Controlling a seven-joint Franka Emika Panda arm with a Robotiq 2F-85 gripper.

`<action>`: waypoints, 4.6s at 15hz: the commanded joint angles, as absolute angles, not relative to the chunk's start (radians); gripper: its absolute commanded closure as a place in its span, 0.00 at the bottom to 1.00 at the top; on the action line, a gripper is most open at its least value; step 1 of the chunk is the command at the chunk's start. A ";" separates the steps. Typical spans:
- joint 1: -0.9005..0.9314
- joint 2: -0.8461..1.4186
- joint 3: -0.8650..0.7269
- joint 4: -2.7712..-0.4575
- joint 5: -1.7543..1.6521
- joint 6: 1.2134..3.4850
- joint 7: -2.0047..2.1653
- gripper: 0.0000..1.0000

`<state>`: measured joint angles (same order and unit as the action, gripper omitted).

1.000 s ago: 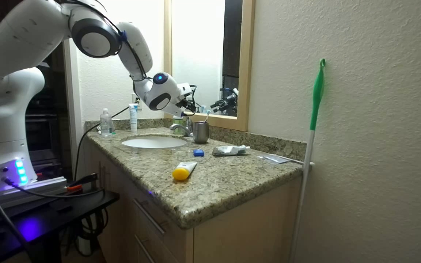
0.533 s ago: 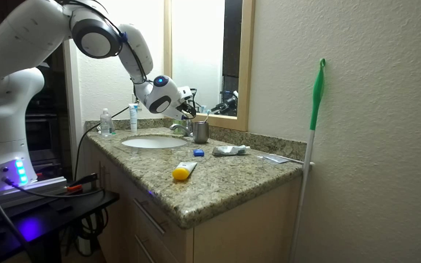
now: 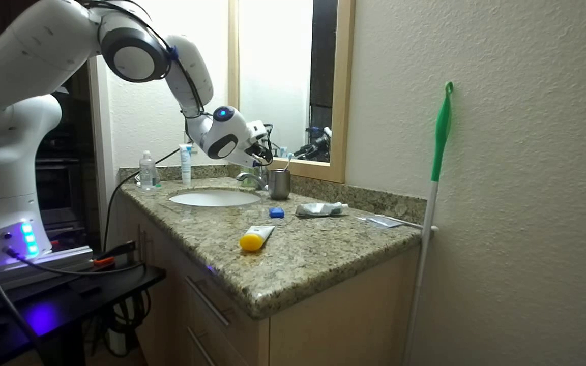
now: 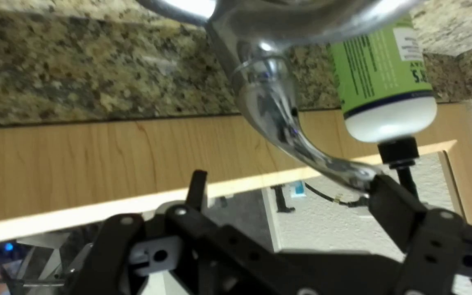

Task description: Turn the faucet handle upwards pick up the toothbrush wash it and then place it in the cup afterward turn the faucet handle downwards

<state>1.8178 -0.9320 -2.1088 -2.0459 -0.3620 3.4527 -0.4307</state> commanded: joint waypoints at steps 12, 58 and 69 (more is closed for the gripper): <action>1.866 -1.005 -2.091 -1.943 -0.407 3.454 -0.473 0.00; 1.837 -0.897 -2.058 -1.999 -0.384 3.355 -0.437 0.00; 1.831 -0.904 -2.059 -1.983 -0.380 3.356 -0.434 0.00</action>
